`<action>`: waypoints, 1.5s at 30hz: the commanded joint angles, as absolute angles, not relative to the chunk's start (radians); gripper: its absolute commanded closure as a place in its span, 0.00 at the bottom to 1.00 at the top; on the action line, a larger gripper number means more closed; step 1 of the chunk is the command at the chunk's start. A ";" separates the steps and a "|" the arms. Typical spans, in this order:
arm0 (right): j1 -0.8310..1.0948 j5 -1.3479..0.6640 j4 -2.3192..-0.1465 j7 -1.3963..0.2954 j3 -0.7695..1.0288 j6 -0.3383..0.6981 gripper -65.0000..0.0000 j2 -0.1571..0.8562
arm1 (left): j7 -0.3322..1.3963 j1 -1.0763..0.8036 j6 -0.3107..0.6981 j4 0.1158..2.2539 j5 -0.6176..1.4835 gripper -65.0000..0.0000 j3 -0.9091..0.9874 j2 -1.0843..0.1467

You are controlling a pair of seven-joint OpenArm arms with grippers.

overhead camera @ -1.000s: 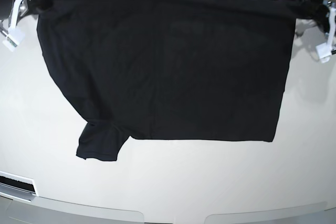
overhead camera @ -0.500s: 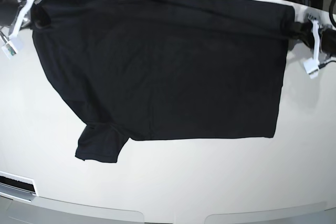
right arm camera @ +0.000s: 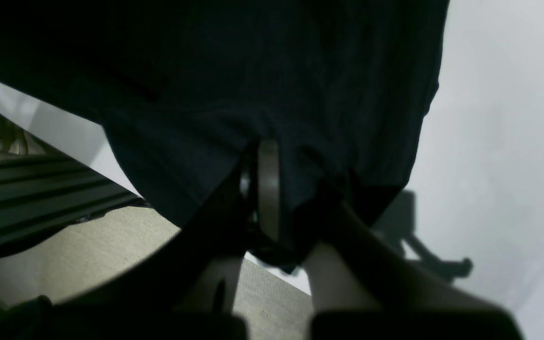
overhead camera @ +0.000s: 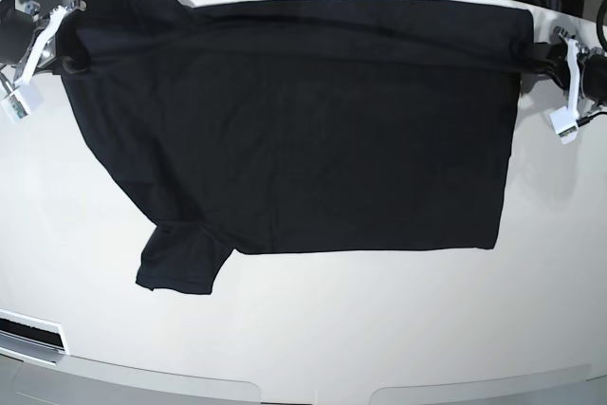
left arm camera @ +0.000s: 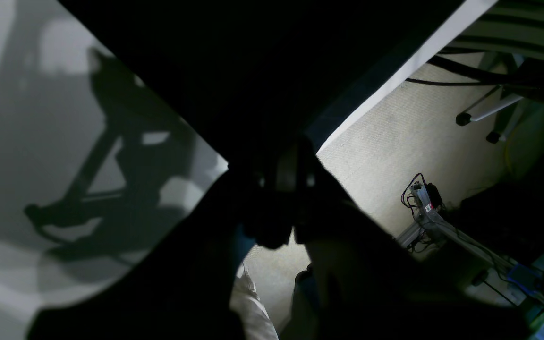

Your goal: Layout the t-shirt on the table in an organized manner, then fold the t-shirt properly

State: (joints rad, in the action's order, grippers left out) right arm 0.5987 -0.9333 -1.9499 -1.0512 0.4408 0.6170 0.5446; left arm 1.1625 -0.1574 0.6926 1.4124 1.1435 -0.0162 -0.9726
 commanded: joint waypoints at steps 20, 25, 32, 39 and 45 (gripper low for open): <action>0.633 -0.957 -1.962 -1.156 0.452 0.505 0.49 0.516 | 1.151 -0.019 0.698 1.401 1.140 0.41 -0.004 -1.094; 0.697 -0.868 -1.961 -1.134 0.452 0.531 0.49 0.414 | 1.151 -0.019 0.698 1.373 1.134 0.41 -0.004 -1.095; 0.705 -0.682 -1.960 -1.058 0.452 0.437 0.37 0.326 | 1.152 -0.020 0.698 1.354 1.134 0.41 -0.004 -1.095; 0.718 -0.652 -1.929 -1.039 0.452 0.364 0.35 0.310 | 1.151 -0.020 0.698 1.354 1.134 0.41 -0.004 -1.094; 0.714 -0.774 -1.761 -1.009 0.452 0.458 0.35 0.310 | 1.151 -0.020 0.698 1.354 1.144 0.41 -0.004 -1.094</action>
